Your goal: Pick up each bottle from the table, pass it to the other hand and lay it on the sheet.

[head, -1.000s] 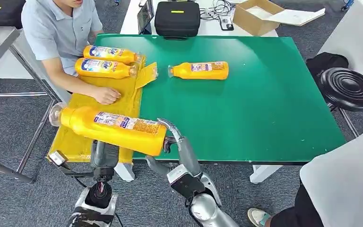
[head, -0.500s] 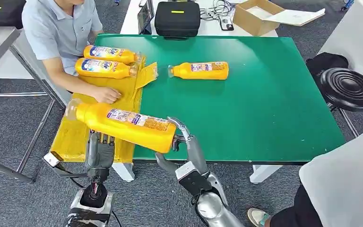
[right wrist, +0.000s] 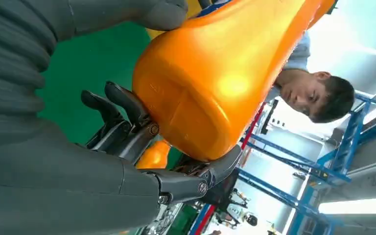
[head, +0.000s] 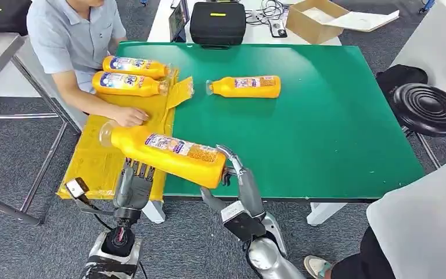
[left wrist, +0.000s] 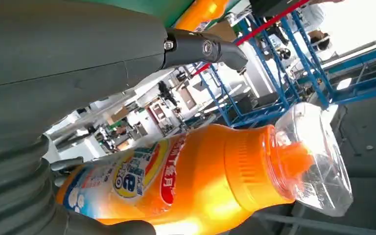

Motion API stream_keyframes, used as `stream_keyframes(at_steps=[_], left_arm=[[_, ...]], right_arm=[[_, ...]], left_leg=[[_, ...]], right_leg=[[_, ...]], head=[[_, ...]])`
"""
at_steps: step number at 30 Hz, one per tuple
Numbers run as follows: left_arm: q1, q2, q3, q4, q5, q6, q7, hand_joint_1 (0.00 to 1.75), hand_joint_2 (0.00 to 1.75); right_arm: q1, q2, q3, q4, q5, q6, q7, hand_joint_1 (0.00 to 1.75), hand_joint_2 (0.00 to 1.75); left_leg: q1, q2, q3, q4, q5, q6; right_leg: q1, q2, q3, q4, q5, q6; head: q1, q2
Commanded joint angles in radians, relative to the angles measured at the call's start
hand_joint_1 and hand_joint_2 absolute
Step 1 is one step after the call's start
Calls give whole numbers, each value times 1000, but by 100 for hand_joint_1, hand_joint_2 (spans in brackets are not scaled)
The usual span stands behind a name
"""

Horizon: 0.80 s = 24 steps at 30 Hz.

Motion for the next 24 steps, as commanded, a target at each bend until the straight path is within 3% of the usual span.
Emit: stream_keyframes(at_steps=[1, 10, 24], left_arm=[[-18, 55, -70, 75, -22, -25, 24, 0, 175], [-25, 75, -228, 107, -5, -91, 58, 0, 175], [-19, 89, -308, 19, 53, -90, 46, 0, 175]], right_arm=[[-23, -32, -9, 34, 12, -21, 0, 175, 175], [-44, -64, 86, 61, 28, -26, 0, 175, 175], [-51, -50, 157, 183, -4, -2, 0, 175, 175]], left_leg=[[0, 0, 6, -1, -2, -1], [0, 0, 7, -1, -2, -1], [0, 1, 4, -1, -1, -1]], right_leg=[[1, 0, 6, -1, -2, -2], [0, 0, 7, -1, -2, -2], [1, 1, 4, -1, -1, -1]], head=[[0, 0], [0, 0], [0, 0]])
